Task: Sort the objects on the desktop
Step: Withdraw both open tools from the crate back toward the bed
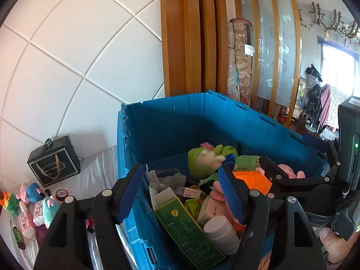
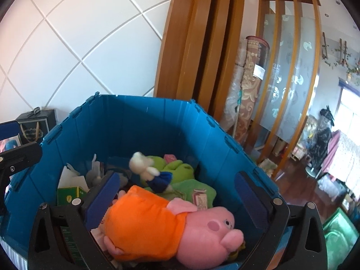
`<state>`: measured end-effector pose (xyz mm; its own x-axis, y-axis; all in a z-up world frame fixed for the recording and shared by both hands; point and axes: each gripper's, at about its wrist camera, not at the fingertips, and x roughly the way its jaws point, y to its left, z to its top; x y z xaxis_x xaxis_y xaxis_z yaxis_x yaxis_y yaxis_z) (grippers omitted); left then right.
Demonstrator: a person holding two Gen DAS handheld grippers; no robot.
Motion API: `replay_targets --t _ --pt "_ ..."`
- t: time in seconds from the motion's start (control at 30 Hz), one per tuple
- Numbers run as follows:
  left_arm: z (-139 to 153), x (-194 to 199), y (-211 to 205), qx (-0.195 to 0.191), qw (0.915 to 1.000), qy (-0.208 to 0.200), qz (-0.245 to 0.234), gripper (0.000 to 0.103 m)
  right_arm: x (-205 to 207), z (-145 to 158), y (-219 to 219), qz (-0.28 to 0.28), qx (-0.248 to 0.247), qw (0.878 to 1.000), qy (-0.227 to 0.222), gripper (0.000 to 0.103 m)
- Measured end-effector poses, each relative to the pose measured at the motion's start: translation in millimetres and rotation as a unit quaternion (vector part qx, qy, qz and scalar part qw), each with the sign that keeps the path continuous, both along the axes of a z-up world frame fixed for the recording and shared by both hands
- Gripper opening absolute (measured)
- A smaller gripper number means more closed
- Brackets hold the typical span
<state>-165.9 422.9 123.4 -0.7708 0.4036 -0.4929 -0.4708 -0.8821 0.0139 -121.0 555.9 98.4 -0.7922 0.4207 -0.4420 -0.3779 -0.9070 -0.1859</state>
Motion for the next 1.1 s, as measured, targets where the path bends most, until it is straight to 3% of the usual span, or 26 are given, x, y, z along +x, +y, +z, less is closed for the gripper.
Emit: replay_targets --t 0.37,0.7,0.87,1.1 --pt "1 9 -70 0.032 0.9988 0.012 0.037 0.068 7 10 -48 0.019 0.022 0.999 0.021 0.103" --pt "-28 9 -190 0.02 0.9903 -0.009 0.137 0.068 2 20 -137 0.116 -0.011 0.992 0.055 0.103" --pt "-67 4 -271 0.001 0.9773 -0.055 0.204 0.068 -21 5 -195 0.171 -0.023 0.984 0.038 0.103" --pt "-135 8 -395 -0.017 0.9464 -0.123 0.298 0.068 -65 -37 -272 0.236 -0.042 0.971 -0.022 0.103"
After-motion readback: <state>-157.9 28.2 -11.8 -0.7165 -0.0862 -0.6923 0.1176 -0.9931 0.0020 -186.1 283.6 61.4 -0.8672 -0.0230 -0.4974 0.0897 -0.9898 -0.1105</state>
